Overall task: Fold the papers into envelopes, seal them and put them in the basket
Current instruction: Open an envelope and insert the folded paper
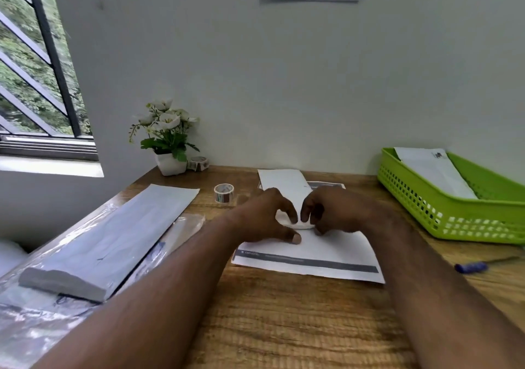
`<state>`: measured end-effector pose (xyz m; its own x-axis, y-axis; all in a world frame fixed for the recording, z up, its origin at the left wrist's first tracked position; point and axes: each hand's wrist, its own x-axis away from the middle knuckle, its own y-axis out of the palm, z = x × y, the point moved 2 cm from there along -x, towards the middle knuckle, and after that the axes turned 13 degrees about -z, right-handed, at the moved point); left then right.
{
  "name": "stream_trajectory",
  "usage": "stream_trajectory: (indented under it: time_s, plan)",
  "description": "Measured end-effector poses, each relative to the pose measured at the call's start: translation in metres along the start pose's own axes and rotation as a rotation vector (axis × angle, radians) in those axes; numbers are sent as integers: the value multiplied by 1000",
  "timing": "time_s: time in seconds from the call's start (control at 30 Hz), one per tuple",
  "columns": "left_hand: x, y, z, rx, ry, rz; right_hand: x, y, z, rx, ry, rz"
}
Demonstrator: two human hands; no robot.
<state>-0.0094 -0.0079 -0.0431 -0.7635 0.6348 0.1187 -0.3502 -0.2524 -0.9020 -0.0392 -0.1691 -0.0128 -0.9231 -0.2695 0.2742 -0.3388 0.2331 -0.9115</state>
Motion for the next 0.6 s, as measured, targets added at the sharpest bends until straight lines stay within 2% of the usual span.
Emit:
stream_trajectory:
  time_s: [0.07, 0.23, 0.4, 0.6]
  plan:
    - [-1, -1, 0, 76, 1, -6, 1, -1, 5, -49, -16, -2]
    - [-2, -5, -4, 94, -12, 69, -5, -9, 26, -253, -34, -59]
    - [-4, -1, -3, 152, -31, 105, -11, 6, 41, -400, -157, 59]
    - [-8, 5, -3, 174, -71, 161, -17, 6, 45, -329, -147, 92]
